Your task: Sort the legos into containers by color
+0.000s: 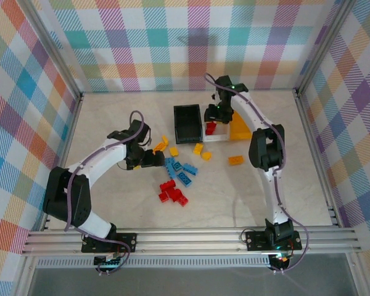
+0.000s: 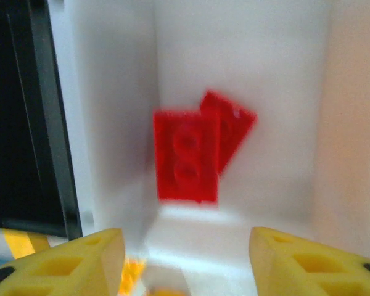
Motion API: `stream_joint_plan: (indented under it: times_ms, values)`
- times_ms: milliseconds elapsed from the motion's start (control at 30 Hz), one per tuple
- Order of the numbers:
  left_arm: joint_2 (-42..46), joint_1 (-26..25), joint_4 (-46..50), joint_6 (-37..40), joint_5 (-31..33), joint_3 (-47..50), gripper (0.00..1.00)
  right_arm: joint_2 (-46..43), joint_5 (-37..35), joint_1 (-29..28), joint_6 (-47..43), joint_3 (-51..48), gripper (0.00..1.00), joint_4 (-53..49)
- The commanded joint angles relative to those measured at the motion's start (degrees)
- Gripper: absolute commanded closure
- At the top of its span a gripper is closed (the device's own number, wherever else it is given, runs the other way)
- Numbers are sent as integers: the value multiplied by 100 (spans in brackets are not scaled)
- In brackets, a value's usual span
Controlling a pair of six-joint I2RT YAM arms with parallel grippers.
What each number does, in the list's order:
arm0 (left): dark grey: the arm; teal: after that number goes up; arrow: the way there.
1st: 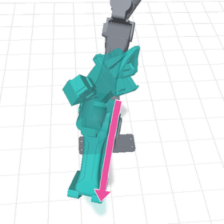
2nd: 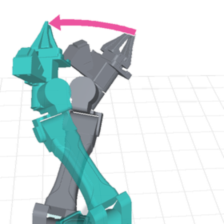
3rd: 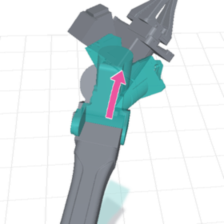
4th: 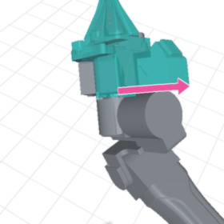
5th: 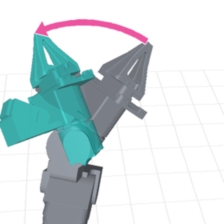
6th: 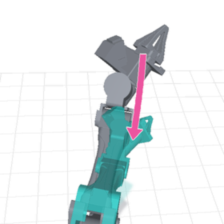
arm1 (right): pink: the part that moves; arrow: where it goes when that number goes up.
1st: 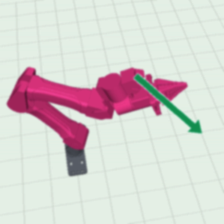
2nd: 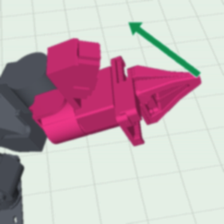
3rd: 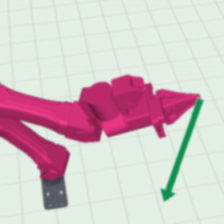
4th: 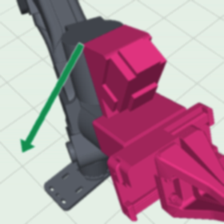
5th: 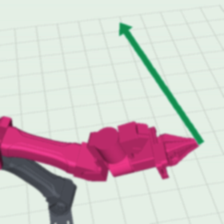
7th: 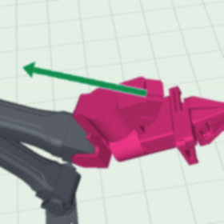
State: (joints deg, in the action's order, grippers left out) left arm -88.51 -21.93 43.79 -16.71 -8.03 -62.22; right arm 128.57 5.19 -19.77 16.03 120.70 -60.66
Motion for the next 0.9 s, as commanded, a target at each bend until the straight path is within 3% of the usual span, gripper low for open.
stream_joint_plan:
  times_ms: [0, 100, 233, 400, 633, 867]
  values:
    - [-112, -125, 55, 134, -24, -177, 4, -1256, -441, -124, 183, -1218, 33, -331]
    - [-196, -158, -83, 91, -96, -159, 4, -2172, -810, -97, 377, -2708, 21, -278]
    - [-340, -171, -201, 46, -237, -218, 4, -2536, -783, -53, 163, -3710, 10, -228]
    - [-451, -179, -124, 104, -300, -404, 4, -2078, -798, -51, -490, -3708, 3, -108]
    - [-345, -175, -38, 127, -214, -402, 4, -1440, -1382, -23, -865, -3313, 3, -235]
    - [-192, -172, -84, 27, -165, -197, 4, -1104, -1280, 126, -895, -3164, 6, -155]
